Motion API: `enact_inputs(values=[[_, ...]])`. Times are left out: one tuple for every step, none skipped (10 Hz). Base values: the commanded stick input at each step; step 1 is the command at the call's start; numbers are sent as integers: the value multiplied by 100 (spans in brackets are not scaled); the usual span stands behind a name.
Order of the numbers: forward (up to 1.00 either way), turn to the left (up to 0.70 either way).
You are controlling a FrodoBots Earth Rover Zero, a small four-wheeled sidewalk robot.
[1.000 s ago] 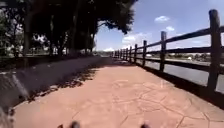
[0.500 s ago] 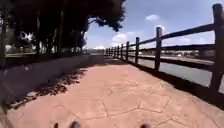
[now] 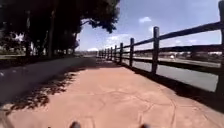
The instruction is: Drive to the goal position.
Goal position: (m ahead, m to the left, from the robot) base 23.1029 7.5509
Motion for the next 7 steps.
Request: enact_inputs(values=[[70,0],[70,0],[70,0],[70,0],[70,0],[70,0],[70,0]])
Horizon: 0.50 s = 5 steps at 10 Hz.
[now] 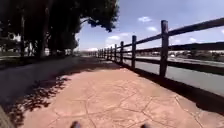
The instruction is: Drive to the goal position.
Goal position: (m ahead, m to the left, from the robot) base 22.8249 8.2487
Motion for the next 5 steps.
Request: enact_inputs(values=[[70,0],[70,0],[70,0],[70,0],[70,0]])
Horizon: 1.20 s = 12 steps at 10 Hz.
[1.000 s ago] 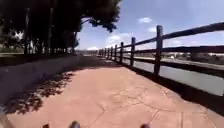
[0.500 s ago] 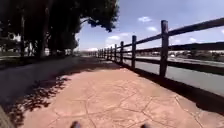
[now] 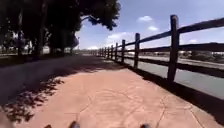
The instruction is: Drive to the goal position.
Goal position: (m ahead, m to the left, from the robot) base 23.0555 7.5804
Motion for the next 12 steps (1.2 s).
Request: enact_inputs(values=[[70,0],[70,0],[70,0],[70,0],[70,0],[70,0],[70,0],[70,0],[70,0],[70,1],[70,28],[70,35]])
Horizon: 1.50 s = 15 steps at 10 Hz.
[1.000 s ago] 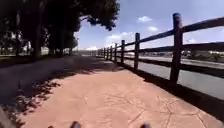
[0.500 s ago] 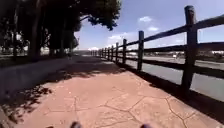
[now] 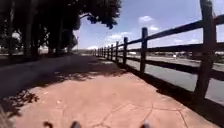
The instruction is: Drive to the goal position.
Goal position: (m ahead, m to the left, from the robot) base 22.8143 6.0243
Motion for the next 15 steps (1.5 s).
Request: enact_inputs(values=[[70,19],[70,0],[70,0],[70,0],[70,0],[70,0],[70,0],[70,0],[70,0],[70,0],[70,0],[70,0],[70,0],[70,0],[70,0]])
